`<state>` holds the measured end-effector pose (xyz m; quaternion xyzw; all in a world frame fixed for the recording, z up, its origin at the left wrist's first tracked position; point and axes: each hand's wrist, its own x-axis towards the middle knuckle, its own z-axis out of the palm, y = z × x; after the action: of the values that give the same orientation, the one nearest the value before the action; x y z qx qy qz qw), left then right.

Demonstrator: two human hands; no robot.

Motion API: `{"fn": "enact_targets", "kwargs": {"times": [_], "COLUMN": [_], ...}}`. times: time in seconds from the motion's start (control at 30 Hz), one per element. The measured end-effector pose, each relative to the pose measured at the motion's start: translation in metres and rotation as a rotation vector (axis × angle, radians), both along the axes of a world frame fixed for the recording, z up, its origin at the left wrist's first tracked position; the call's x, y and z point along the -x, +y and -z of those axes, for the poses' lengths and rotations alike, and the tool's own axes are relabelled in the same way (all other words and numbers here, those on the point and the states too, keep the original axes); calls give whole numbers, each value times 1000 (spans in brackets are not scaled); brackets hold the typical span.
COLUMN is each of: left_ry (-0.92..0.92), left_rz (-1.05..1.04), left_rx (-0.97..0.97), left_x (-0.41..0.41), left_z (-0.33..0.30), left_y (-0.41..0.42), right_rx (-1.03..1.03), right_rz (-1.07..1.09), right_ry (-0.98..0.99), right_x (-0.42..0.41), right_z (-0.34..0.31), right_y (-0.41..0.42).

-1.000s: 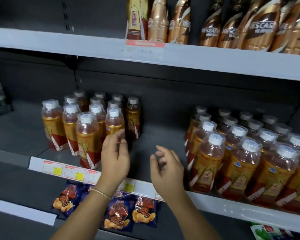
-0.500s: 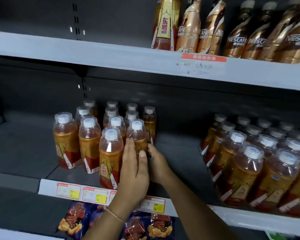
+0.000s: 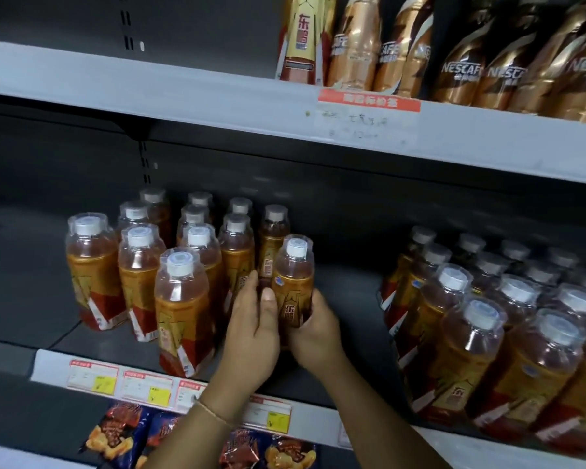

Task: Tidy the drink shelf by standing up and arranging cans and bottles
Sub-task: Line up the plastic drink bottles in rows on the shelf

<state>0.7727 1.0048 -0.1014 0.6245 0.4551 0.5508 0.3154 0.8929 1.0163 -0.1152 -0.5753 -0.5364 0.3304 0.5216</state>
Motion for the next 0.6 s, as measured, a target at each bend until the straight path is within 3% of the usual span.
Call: {"fn": "enact_targets", "kwargs": {"times": [0.17, 0.33, 0.6], "left_ry": [-212, -217, -201], "left_rz": [263, 265, 444], "left_rx": [227, 285, 323], "left_x": [-43, -81, -99], "left_z": [-11, -11, -2], "left_y": [39, 61, 94], "right_rx": [25, 82, 191], "right_rz": [176, 342, 542], "right_ry": [-116, -187, -405], "right_x": [-45, -63, -80], "right_z": [10, 6, 0], "right_y": [12, 25, 44]}}
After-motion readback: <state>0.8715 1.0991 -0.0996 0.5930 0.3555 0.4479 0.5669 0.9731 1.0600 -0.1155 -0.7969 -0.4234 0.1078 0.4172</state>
